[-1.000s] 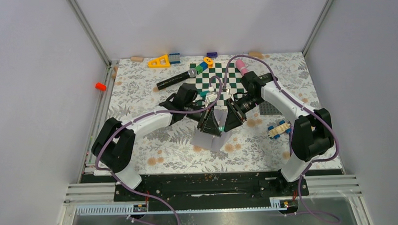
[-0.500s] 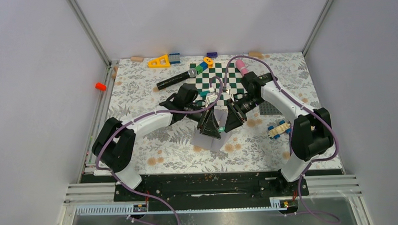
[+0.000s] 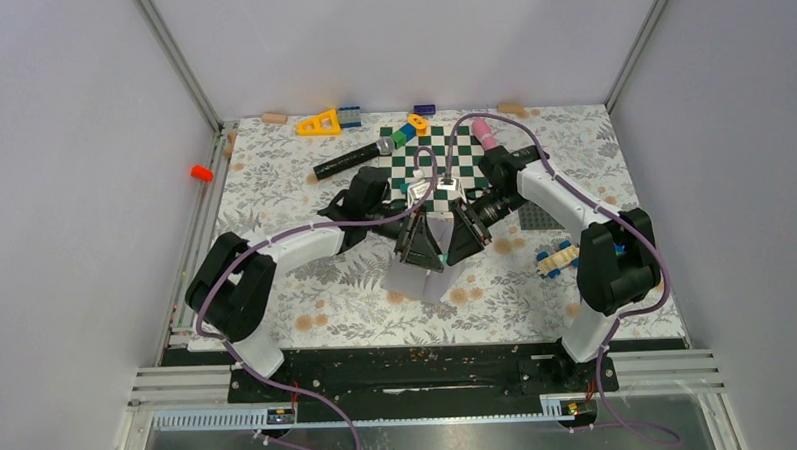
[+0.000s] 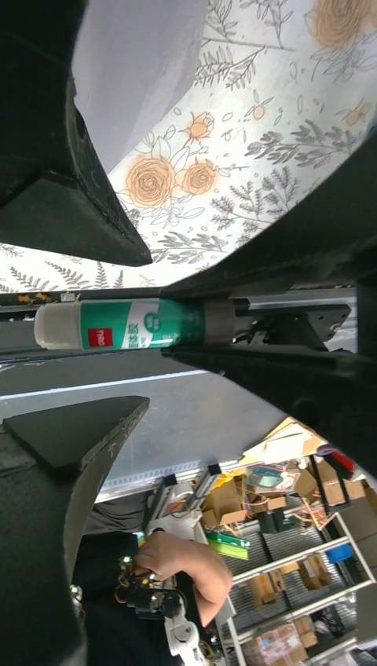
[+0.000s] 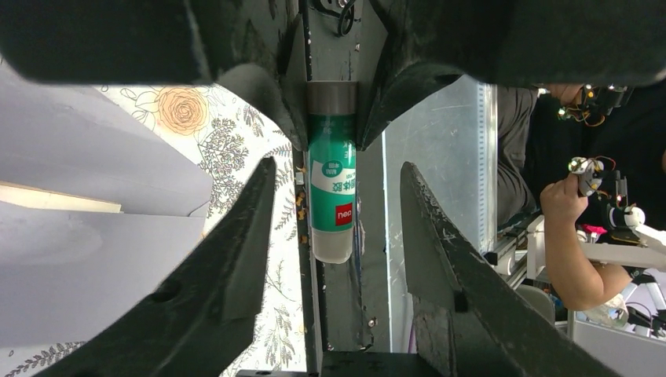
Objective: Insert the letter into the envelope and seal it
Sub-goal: Place the solid glue at the center of the board.
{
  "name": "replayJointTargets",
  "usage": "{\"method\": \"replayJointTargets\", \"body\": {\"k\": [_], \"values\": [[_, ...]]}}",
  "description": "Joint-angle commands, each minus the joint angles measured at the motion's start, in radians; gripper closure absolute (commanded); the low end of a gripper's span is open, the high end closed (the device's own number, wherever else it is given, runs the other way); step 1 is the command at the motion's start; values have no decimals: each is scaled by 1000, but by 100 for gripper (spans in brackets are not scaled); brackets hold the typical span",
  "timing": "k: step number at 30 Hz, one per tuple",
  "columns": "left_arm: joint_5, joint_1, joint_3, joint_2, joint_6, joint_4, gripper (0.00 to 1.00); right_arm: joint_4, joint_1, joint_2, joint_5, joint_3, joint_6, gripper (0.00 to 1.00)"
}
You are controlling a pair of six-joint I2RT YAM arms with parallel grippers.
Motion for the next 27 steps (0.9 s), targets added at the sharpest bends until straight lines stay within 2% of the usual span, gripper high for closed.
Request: {"method": "replayJointTargets", "body": {"k": [1,5,9,12,16,20,27], "values": [[29,23,-16,5,-133,244,37,-33,13,0,-30,7,-34,100],[8,24,-15,1,-106,214,33,-36,-1,-1,-54,2,-35,100],[4,24,-11,6,-94,194,34,-30,-11,0,-51,4,-31,100],[4,23,-4,7,-67,158,39,-15,-18,2,-60,5,-14,100],[5,18,2,5,-34,120,53,-14,-45,7,-84,9,-7,100],[-1,9,12,1,9,71,61,-13,-51,-1,-76,3,-10,100],[-2,8,17,0,-7,83,61,-16,-49,7,-60,-4,-14,100]]}}
